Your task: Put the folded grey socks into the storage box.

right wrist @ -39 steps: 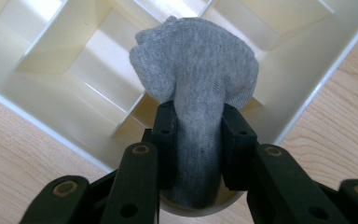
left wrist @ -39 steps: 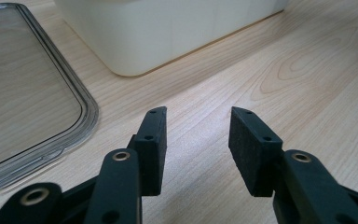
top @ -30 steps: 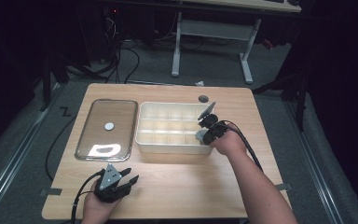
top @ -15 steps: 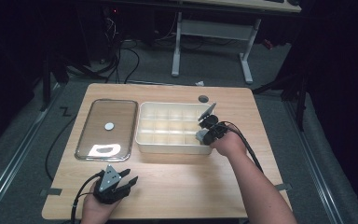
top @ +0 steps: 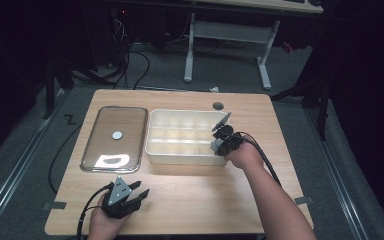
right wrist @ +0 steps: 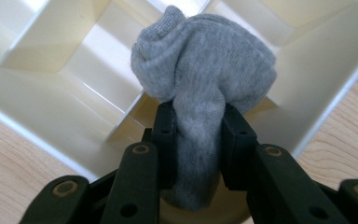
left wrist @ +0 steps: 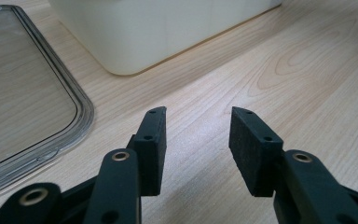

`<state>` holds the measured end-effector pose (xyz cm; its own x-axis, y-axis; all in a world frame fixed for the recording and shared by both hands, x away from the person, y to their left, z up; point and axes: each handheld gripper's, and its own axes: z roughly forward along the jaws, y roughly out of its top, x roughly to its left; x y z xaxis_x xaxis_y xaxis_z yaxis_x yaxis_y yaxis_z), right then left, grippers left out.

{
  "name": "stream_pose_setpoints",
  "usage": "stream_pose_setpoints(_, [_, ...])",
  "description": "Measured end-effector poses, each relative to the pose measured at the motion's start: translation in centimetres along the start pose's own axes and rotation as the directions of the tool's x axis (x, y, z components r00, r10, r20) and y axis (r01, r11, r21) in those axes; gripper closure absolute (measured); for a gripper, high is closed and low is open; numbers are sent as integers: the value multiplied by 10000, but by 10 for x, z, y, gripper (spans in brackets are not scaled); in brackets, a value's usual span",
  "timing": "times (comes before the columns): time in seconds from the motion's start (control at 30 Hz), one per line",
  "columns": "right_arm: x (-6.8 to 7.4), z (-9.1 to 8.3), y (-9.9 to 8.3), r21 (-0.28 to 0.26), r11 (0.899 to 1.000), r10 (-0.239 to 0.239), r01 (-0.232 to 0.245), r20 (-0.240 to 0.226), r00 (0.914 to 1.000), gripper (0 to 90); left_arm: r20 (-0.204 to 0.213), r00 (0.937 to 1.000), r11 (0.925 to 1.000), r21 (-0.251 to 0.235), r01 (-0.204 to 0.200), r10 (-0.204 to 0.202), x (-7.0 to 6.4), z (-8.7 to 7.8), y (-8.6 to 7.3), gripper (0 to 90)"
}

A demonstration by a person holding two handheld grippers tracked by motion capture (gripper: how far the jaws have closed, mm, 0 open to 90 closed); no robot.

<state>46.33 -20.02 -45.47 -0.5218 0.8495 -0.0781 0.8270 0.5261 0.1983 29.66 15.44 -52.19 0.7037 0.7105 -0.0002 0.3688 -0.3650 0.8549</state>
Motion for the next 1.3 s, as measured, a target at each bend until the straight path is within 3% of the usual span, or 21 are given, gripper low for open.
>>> stream_pose_setpoints(0.03, [-2, 1, 1, -43, 9994, -347, 347, 2, 9994, 721, 18, 10000, 10000, 9, 28, -28, 0, 0, 0, 571])
stream_pose_setpoints(0.37, [2, 9, 5, 464, 9984, -335, 330, 94, 9994, 726, 11, 10000, 10000, -13, 27, -27, 1, 0, 0, 571])
stream_pose_setpoints(0.43, [2, 11, 6, 599, 9982, -99, 99, -1, 10000, 729, 18, 10000, 10000, 7, -11, 11, 1, -1, 0, 571])
stream_pose_setpoints(0.47, [0, 11, 7, 598, 9976, -337, 339, -47, 9994, 728, -13, 10000, 10000, -17, -14, 14, 2, -1, 0, 571])
stream_pose_setpoints(0.77, [1, 9, 10, 848, 9949, -542, 545, -58, 9985, 700, -43, 9999, 9999, -54, 91, -92, 4, -1, 0, 571])
stream_pose_setpoints(0.93, [2, 8, 11, 973, 9948, -294, 298, -60, 9995, 693, -22, 10000, 10000, -43, 87, -87, 4, -1, 0, 571])
stream_pose_setpoints(1.0, [1, 9, 11, 887, 9948, -486, 492, -84, 9988, 689, -19, 10000, 10000, -49, 79, -79, 4, -2, 0, 571])
stream_pose_setpoints(1.3, [-1, 4, 14, 952, 9951, -250, 272, -245, 9994, 643, 22, 9998, 9998, -66, 177, -177, 5, -2, 0, 570])
